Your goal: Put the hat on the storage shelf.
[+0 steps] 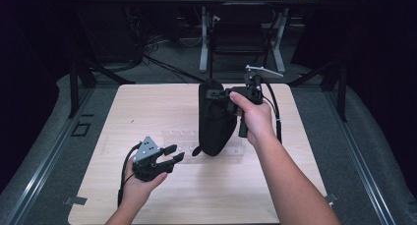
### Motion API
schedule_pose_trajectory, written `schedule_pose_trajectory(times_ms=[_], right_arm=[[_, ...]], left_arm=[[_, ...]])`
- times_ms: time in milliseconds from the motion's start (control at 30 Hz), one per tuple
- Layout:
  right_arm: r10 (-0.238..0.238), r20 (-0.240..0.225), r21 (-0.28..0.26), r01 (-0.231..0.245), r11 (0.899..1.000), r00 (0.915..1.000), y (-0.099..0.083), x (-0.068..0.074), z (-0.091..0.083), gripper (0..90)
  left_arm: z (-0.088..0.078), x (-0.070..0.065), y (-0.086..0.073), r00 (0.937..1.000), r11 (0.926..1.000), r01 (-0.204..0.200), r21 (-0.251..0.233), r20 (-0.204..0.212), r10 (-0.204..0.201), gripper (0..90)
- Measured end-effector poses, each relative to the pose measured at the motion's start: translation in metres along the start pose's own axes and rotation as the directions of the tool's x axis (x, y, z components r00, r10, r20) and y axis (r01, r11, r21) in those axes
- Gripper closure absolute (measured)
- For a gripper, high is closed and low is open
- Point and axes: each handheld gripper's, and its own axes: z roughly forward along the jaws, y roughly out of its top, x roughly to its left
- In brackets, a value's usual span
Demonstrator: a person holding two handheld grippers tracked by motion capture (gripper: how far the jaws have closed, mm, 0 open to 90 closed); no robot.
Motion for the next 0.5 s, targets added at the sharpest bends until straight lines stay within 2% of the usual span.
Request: schedule_pose_trajectory(times_ms=[367, 500], right_arm=[[-0.001, -0.003, 0.004, 0.001, 1.000, 1.0000, -0.001, 0.001, 0.003, 88.2], [-0.001, -0.002, 0.004, 0.001, 1.000, 1.0000, -0.001, 0.002, 0.003, 88.2]], left_arm=[[0.012, -0.018, 0.012, 0.9983, 0.9993, -0.037, 0.010, 0.045, 0.036, 63.4], [0.017, -0.022, 0.014, 0.9975, 0.9983, -0.053, 0.023, 0.047, 0.052, 67.1]])
